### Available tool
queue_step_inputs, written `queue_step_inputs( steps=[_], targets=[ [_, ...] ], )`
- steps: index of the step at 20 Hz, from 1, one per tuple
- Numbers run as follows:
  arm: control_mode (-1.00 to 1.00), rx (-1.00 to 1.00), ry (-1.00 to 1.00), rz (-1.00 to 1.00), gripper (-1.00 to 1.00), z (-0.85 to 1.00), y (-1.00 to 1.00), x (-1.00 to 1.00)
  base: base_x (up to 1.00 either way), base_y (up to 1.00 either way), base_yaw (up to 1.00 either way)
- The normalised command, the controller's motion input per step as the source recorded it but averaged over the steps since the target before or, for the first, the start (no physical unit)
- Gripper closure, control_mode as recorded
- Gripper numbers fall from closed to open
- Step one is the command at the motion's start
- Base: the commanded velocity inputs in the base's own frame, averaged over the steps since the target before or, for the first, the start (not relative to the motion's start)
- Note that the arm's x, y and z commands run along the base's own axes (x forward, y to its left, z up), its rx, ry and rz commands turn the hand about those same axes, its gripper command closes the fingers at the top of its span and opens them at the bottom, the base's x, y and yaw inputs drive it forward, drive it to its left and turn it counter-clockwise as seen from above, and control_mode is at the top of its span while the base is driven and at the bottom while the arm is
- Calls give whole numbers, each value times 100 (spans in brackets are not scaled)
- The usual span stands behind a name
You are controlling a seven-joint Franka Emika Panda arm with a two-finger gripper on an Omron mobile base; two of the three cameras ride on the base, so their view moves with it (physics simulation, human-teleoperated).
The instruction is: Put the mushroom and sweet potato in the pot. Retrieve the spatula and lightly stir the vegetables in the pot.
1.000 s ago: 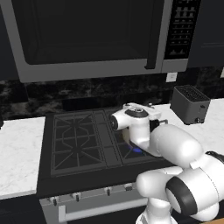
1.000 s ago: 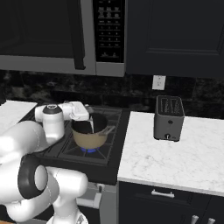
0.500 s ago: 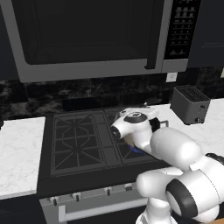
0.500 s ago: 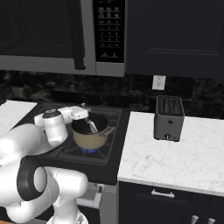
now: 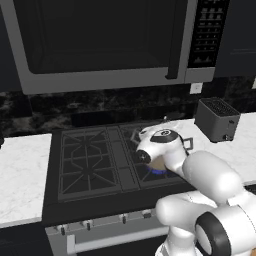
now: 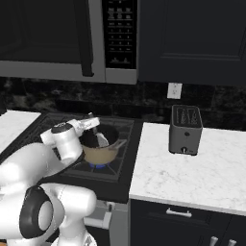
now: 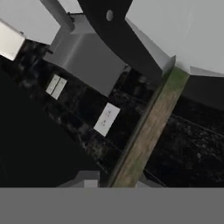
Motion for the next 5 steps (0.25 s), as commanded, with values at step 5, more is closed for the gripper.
queue_step_inputs(
  steps=[5],
  targets=[
    [-100,-1,-7,8,100,-10,0,3,0,0,0]
  ],
)
